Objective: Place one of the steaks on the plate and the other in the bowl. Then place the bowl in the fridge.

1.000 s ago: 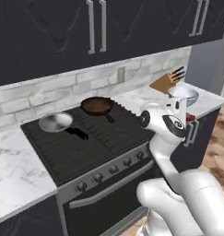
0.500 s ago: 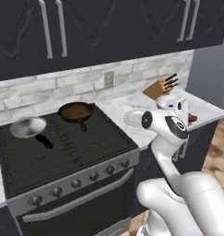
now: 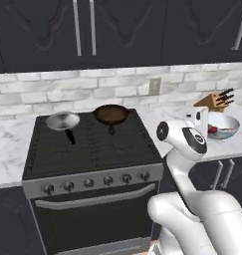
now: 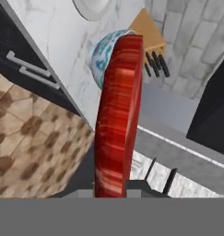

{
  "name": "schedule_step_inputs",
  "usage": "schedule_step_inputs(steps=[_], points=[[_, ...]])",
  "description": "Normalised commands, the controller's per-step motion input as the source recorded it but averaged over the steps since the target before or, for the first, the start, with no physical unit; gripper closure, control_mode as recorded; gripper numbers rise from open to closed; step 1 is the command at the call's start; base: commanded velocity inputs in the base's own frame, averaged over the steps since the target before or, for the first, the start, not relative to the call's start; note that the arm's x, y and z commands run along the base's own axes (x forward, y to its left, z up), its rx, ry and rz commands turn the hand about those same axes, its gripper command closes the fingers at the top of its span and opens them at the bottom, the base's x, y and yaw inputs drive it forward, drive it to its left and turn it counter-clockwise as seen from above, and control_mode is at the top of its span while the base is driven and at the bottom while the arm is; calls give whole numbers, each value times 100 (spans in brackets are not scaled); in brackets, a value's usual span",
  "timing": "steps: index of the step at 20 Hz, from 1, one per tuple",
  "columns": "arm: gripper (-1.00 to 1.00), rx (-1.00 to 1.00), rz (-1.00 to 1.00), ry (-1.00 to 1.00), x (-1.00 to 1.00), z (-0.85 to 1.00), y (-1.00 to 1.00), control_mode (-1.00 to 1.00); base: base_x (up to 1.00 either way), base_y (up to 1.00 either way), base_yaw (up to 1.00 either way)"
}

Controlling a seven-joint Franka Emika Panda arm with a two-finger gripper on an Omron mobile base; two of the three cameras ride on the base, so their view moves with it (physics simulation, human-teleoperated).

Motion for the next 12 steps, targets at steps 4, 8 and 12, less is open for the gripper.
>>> schedule_step_inputs(steps=[4, 8, 12], points=[[100, 0, 0, 0, 0, 0, 0, 100, 0, -94, 57], [100, 0, 0, 0, 0, 0, 0, 100, 0, -67, 50], [100, 0, 0, 0, 0, 0, 0, 100, 14, -35, 39]])
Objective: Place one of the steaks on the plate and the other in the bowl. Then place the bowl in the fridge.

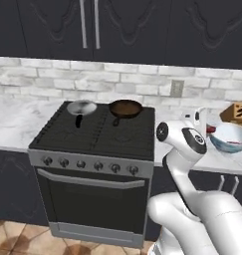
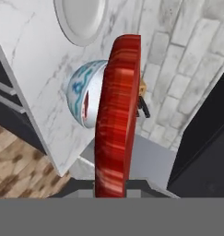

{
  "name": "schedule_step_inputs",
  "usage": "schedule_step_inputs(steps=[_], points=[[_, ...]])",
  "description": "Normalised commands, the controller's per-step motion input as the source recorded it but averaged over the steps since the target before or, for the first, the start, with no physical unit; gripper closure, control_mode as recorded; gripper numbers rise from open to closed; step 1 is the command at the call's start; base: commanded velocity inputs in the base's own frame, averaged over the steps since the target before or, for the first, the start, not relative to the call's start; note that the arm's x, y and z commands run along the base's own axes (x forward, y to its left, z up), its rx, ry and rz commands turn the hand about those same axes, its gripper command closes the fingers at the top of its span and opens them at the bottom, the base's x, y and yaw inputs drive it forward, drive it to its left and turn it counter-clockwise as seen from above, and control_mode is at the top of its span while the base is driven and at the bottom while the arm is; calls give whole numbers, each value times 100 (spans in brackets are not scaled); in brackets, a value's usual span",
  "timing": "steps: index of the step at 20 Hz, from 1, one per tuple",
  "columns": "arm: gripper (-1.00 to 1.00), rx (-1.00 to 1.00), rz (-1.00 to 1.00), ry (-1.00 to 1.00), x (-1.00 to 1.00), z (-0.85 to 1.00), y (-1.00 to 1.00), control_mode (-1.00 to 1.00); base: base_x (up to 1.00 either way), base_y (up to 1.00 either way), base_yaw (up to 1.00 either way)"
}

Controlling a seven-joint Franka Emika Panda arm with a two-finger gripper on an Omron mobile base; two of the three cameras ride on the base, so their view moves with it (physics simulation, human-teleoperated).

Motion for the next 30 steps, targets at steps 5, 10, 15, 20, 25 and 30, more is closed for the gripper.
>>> schedule_step_inputs(steps=[5, 10, 15, 20, 25, 30], points=[[100, 0, 0, 0, 0, 0, 0, 100, 5, -60, 12], [100, 0, 0, 0, 0, 0, 0, 100, 0, -53, 0], [100, 0, 0, 0, 0, 0, 0, 100, 5, -55, 0], [100, 0, 0, 0, 0, 0, 0, 100, 34, -52, 1], [100, 0, 0, 0, 0, 0, 0, 100, 35, -2, 0], [100, 0, 0, 0, 0, 0, 0, 100, 41, 25, 0]])
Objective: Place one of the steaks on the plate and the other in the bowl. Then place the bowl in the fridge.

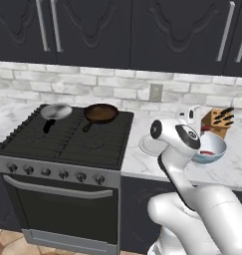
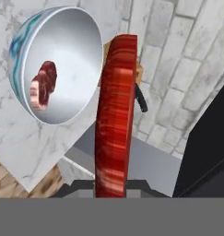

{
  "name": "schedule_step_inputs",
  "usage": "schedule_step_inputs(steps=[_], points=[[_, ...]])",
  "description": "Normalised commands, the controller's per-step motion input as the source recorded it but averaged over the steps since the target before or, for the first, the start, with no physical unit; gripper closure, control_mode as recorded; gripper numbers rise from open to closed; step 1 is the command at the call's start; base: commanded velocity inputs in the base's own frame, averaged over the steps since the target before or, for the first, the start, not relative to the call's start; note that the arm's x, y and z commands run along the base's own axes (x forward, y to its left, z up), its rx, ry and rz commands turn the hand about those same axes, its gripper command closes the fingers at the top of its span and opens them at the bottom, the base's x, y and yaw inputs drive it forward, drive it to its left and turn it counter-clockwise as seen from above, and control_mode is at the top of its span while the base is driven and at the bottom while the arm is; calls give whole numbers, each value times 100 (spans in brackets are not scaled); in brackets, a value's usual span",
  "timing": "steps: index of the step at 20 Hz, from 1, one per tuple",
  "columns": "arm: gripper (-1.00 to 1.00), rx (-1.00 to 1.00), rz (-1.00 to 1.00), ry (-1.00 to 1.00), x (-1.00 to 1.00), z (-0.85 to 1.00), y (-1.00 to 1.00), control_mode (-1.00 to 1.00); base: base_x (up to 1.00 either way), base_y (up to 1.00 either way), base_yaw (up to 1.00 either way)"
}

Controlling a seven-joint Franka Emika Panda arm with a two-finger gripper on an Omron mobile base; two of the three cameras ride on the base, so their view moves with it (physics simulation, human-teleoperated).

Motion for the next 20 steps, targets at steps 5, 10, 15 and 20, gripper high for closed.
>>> schedule_step_inputs(steps=[5, 10, 15, 20], points=[[100, 0, 0, 0, 16, -4, 15, -100, 23, 18, 0], [100, 0, 0, -2, 51, -11, 33, -100, 0, 0, 0], [100, 5, -32, -2, 63, -35, 52, -100, 0, 0, 0], [100, 19, -33, 1, 53, -28, 21, -100, 0, 0, 0]])
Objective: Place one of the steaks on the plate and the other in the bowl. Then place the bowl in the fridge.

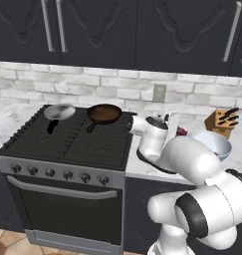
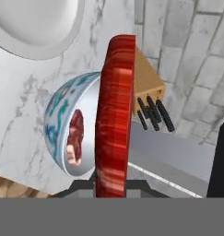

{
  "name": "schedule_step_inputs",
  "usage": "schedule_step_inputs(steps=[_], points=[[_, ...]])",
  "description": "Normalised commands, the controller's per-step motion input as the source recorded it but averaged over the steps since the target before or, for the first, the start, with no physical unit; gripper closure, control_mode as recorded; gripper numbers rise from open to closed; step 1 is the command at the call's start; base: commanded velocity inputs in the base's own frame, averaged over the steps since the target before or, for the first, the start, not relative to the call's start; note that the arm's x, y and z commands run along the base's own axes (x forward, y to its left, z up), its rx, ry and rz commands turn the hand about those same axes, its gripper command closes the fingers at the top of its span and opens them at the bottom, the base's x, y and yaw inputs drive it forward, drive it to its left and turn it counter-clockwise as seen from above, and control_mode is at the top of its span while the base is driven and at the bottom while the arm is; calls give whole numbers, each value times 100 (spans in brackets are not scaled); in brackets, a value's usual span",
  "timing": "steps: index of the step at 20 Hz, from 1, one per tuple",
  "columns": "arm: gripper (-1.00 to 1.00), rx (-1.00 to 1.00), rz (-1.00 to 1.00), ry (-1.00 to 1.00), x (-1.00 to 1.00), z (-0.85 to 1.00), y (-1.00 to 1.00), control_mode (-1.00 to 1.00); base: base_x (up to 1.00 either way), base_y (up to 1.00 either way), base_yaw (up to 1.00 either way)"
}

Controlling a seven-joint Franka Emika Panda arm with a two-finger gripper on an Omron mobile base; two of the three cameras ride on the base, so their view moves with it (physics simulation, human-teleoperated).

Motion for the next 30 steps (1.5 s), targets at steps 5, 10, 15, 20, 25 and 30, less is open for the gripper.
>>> schedule_step_inputs(steps=[5, 10, 15, 20, 25, 30], points=[[100, 12, 2, 7, 24, 0, 0, -100, 0, 0, 0], [100, 8, -3, -1, 13, -38, 2, -100, 0, 0, 0], [100, 22, -8, -1, 22, -75, -11, -100, 0, 0, 0], [100, 13, 3, -13, 36, -57, -9, -100, 0, 0, 0], [100, 9, 0, -19, 29, -54, -3, -100, 0, 0, 0], [100, 1, 0, -1, 20, -24, -26, -100, 0, 0, 0]])
